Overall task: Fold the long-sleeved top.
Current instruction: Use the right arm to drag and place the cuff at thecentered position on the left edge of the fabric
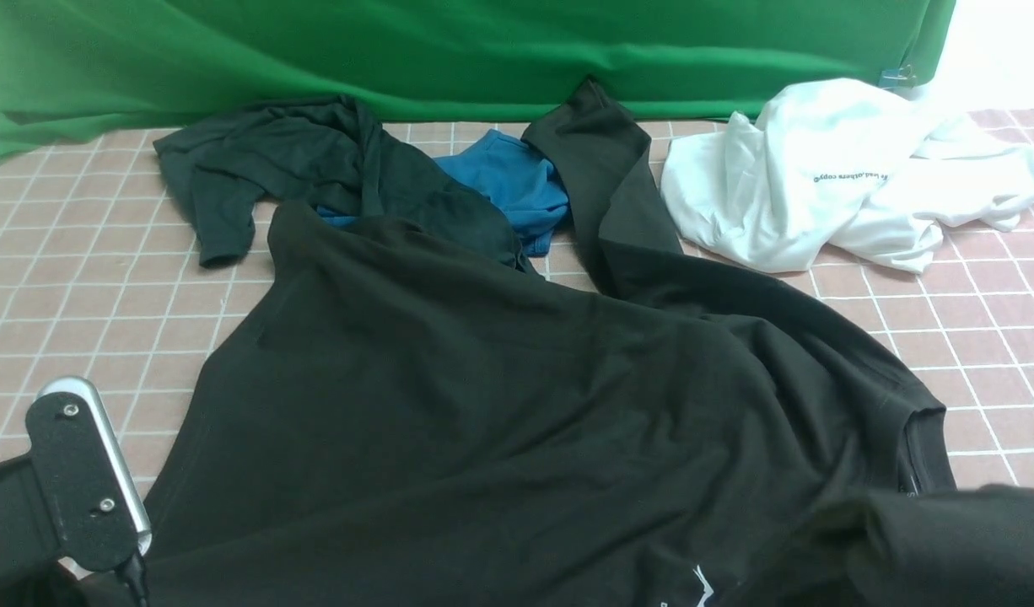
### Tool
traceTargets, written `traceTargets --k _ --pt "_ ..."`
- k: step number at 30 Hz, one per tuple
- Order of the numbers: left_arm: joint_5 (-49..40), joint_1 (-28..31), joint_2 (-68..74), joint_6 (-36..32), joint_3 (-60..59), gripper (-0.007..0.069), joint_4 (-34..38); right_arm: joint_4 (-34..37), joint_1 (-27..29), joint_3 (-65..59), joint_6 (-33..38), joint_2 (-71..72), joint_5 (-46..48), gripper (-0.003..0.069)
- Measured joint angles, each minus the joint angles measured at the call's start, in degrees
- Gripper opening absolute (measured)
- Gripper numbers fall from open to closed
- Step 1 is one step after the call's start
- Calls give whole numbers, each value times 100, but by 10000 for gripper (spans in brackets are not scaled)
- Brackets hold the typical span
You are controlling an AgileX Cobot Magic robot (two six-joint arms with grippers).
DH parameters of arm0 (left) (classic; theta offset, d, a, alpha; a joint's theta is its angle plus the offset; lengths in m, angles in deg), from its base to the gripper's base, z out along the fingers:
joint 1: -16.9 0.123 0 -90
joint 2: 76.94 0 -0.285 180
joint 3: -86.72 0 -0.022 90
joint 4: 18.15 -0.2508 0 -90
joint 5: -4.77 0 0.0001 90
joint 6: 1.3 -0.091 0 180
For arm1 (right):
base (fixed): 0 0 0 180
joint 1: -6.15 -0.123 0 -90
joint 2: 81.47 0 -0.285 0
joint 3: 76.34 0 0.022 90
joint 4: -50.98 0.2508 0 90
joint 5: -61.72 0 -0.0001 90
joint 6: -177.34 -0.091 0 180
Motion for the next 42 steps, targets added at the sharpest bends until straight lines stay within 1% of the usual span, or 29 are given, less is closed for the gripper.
traceTargets --k 1,3,6,7,8,9,10,11,12,13,14,15,16,17,18,19,20,22,26,31,34,37,41,42 --pt "0 0 0 0 0 36 5 -32 102 0 -93 -51 0 89" --pt "-2 0 0 0 0 36 40 -191 488 -27 -247 -283 -11 89" --pt "-2 0 0 0 0 36 61 -149 1407 -54 -258 -664 -39 89" --pt "13 0 0 0 0 36 75 -9 1842 -55 -121 -807 -107 89" --pt "25 0 0 0 0 36 80 73 2030 -55 11 -864 -190 89" --pt "67 0 0 0 0 36 87 676 2935 -55 546 -1122 -615 89" --pt "103 0 -5 0 0 36 92 1060 3355 -55 914 -1234 -922 89" --pt "127 0 -5 0 0 36 97 1625 3894 -55 1456 -1373 -1332 89" --pt "150 0 -5 0 0 36 97 2505 4661 -55 2284 -1580 -1860 89" --pt "150 0 -5 0 0 36 97 2639 4769 -55 2412 -1610 -1924 89" --pt "155 0 -5 0 0 36 97 3158 5203 -55 2909 -1740 -2144 89" --pt "162 0 -5 0 0 36 97 4157 6030 -35 3948 -2015 -2390 89" --pt "166 0 -5 0 0 36 97 4510 6313 -23 4340 -2120 -2441 89" --pt "187 0 -6 0 0 36 97 5275 6874 3 5234 -2366 -2490 89" --pt "188 0 -6 0 0 36 97 5374 6942 14 5353 -2403 -2490 89" --pt "231 0 -6 0 0 36 97 5877 7274 64 6097 -2613 -2490 89" --pt "274 0 -6 0 0 36 97 6207 7483 131 6488 -2826 -2490 89" --pt "377 0 -6 0 0 36 97 6453 7612 258 6976 -3152 -2490 89" --pt "630 0 -6 5 0 36 145 6659 7587 814 7728 -3878 -2395 89" --pt "733 0 -6 5 0 36 167 6748 7474 1446 8003 -4477 -2236 89" --pt "691 0 -6 5 0 36 179 6916 7342 1844 8275 -4845 -2182 89" --pt "467 0 -6 5 0 36 184 7026 7162 2265 8510 -5299 -2146 89" --pt "220 0 -6 19 0 36 184 7088 7059 2551 8655 -5649 -2134 89" --pt "66 0 -6 27 0 36 184 7210 7022 2741 8810 -5807 -2134 89"
